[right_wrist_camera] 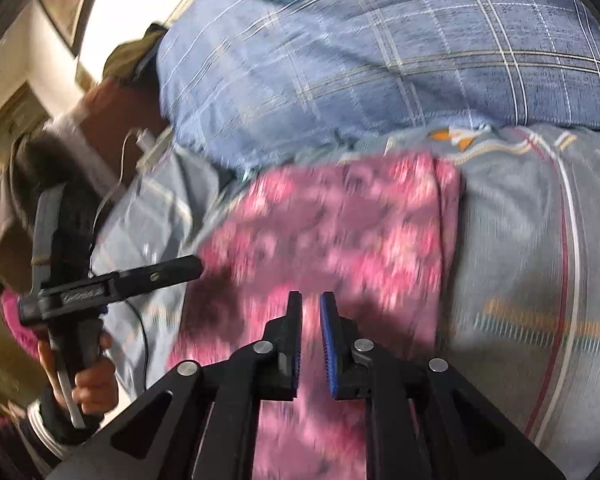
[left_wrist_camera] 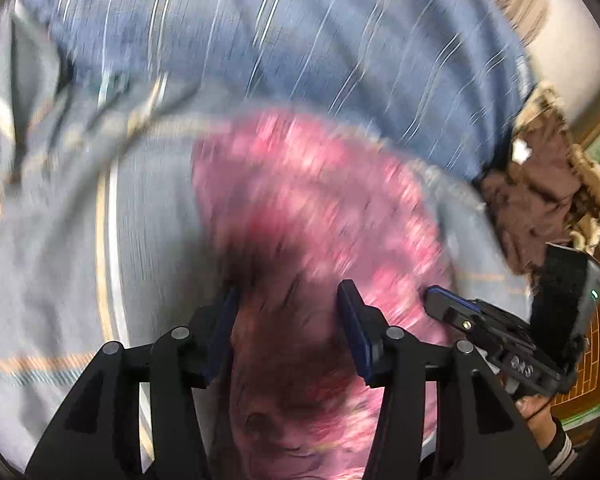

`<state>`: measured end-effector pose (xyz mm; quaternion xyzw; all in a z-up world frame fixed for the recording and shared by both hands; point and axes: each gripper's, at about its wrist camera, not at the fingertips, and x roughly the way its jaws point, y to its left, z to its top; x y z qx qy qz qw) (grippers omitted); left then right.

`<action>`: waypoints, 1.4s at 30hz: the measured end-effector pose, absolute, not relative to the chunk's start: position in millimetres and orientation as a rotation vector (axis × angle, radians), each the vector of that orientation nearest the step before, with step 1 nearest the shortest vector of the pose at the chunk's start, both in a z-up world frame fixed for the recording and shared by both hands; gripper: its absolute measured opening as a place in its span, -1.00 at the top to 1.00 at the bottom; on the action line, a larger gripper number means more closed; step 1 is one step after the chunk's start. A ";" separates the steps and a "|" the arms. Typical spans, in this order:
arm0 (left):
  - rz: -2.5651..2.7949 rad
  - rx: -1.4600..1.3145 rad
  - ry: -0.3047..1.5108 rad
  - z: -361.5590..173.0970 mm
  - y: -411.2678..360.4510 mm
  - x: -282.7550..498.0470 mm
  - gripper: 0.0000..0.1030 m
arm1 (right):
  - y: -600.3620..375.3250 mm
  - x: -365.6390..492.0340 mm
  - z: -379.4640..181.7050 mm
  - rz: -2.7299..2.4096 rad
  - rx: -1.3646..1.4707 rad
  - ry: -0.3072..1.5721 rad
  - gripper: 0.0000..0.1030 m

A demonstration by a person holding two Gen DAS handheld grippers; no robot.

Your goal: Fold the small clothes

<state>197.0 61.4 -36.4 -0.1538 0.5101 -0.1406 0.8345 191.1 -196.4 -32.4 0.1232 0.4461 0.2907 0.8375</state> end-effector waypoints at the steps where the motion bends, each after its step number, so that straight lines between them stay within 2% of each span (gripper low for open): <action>1: -0.283 -0.344 1.108 -50.3 63.5 197.8 -0.02 | -192.0 187.6 -42.7 0.597 0.228 0.970 0.70; 2: -0.288 -0.379 1.122 -61.6 67.6 199.0 -0.02 | -189.0 183.5 -51.5 0.596 0.192 0.965 0.69; 5: -0.292 -0.428 1.117 -49.4 74.4 193.4 -0.02 | -188.5 175.0 -39.7 0.570 0.158 0.950 0.70; 6: -0.296 -0.419 1.109 -43.8 74.3 189.5 -0.01 | -190.0 170.7 -31.1 0.574 0.167 0.944 0.62; 10: -0.343 -0.323 1.058 -19.2 63.0 157.3 -0.03 | -190.7 142.3 -9.2 0.623 0.121 0.899 0.60; 12: -0.365 -0.290 1.033 -13.4 57.4 138.8 -0.11 | -192.1 127.6 -12.7 0.636 0.124 0.910 0.55; 16: -0.337 -0.249 1.102 -35.5 46.3 130.6 -0.15 | -191.8 115.7 -41.7 0.586 0.071 0.986 0.56; 20: -0.286 -0.268 1.145 -45.5 49.3 131.5 -0.16 | -203.1 116.4 -31.7 0.567 0.159 0.997 0.54; 21: -0.279 -0.277 1.143 -41.7 50.8 131.1 -0.16 | -207.4 116.1 -25.7 0.552 0.158 0.982 0.48; 23: -0.241 -0.265 1.122 -31.4 51.8 128.9 -0.21 | -217.4 115.2 -10.1 0.500 0.139 0.951 0.09; 24: -0.222 -0.251 1.108 -27.3 51.6 128.6 -0.26 | -221.6 116.2 -4.2 0.457 0.122 0.947 -0.26; 25: -0.200 -0.231 1.090 -22.2 50.8 127.1 -0.29 | -226.7 116.8 2.9 0.403 0.096 0.945 -0.48; 27: -0.175 -0.204 1.075 -19.1 49.9 127.9 -0.36 | -232.4 118.5 11.8 0.338 0.059 0.957 -0.58; 31: -0.115 -0.150 1.071 -17.9 46.1 127.7 -0.37 | -242.0 120.1 21.8 0.293 0.012 1.018 -0.82; 39: -0.114 -0.155 1.044 -8.7 45.0 117.3 -0.39 | -238.4 105.2 32.1 0.231 -0.177 0.939 -0.92; 42: -0.074 -0.150 0.968 2.5 51.7 105.7 -0.39 | -237.3 103.3 32.8 0.234 -0.204 0.924 -0.93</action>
